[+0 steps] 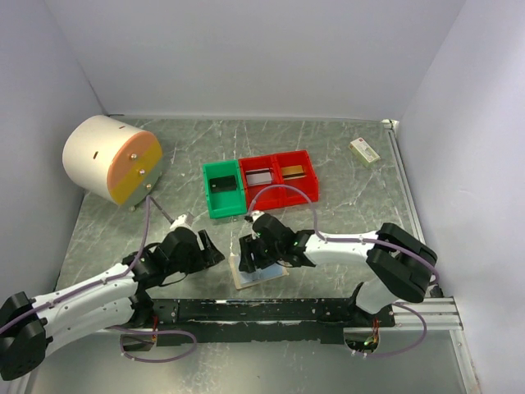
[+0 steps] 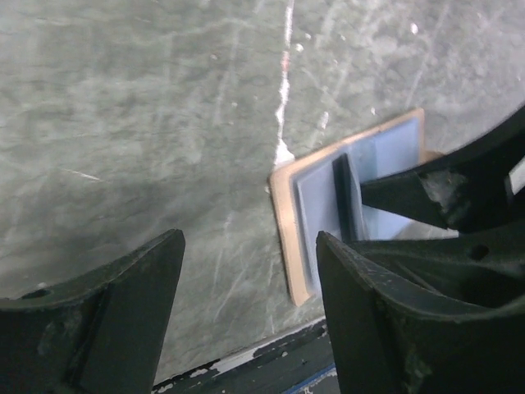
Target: Take the credit cards out of the card holder
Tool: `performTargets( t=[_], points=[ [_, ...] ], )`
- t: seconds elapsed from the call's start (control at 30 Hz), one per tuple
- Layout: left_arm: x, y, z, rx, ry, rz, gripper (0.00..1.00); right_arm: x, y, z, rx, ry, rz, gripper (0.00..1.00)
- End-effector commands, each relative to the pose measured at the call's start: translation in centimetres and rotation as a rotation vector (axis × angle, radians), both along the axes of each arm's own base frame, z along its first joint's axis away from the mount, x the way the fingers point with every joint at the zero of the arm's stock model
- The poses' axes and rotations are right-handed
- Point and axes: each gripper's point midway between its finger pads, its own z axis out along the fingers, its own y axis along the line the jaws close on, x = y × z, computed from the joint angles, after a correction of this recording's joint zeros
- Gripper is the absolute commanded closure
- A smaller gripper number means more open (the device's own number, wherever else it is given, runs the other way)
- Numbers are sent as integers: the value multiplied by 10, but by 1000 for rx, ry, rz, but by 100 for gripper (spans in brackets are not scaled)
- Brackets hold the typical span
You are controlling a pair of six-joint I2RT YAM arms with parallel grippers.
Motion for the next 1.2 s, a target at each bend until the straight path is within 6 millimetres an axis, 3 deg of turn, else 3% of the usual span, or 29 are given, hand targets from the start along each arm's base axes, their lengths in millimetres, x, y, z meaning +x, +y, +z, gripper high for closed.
performTargets(
  t=[0.0, 0.37, 0.7, 0.87, 1.17],
  points=[
    [-4, -30, 15, -122, -68, -155, 25, -23, -16, -20, 0, 144, 17, 47],
    [-7, -70, 31, -284, -137, -286, 33, -15, -25, -12, 119, 210, -42, 48],
    [4, -83, 5, -209, -47, -237, 66, -12, -35, -13, 144, 218, -70, 48],
    [6, -93, 11, -209, -64, -251, 66, -13, -36, -13, 151, 221, -67, 48],
    [7, -95, 10, -177, -56, -238, 66, -10, -33, -8, 184, 219, -66, 48]
  ],
)
